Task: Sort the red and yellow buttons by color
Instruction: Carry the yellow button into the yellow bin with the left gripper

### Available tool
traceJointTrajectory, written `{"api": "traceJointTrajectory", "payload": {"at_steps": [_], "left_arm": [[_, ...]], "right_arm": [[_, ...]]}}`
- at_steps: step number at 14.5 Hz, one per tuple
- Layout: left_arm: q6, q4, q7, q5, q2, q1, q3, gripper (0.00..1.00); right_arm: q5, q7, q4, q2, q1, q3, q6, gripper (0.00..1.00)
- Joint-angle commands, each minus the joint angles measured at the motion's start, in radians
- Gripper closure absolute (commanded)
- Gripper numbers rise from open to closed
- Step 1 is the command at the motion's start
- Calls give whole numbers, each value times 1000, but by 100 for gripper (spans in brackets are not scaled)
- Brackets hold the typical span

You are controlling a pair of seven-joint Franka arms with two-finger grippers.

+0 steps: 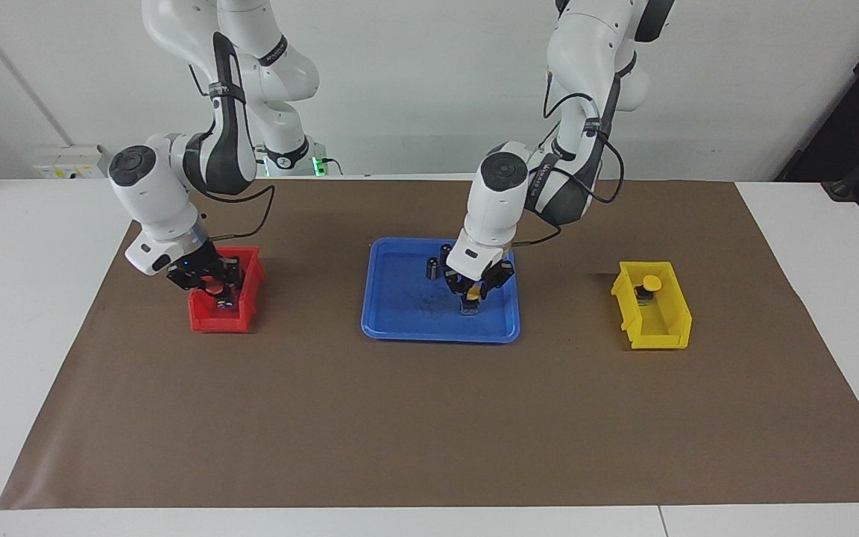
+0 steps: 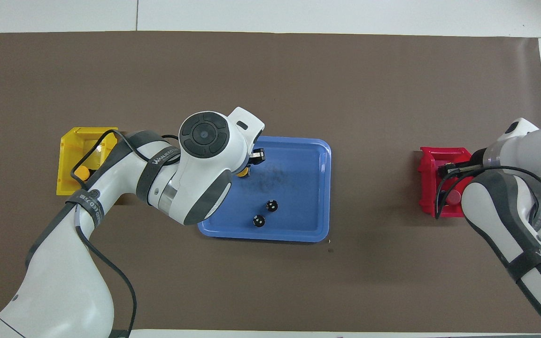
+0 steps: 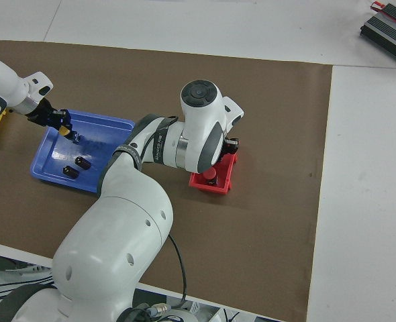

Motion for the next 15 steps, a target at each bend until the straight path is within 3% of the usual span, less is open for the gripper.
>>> {"api": "traceJointTrajectory", "payload": {"at_steps": [1,6,7,8,10,15], "left_arm": [[-41,21,-25,26,13,-19,13,90],[-149,62,-22,24,-28,-8,15,98],[-189,86,-19,24,-39,-2,16,98],[-237,115,-16,24,-41,5,18,98],[-326,168,17,24,-57,83,16,98],[-331,200,264,15,-88,327,16,98]], "right_arm": [[1,-9,-21,-10,-13,11,24,82],[1,-7,-31,-12,-10,11,44,76],[1,-9,-31,-12,-8,11,44,62],[1,-9,-31,-12,-8,11,41,54],[1,-13,-25,-10,-8,11,35,53],[1,-16,7,-4,-5,11,-3,51]]}}
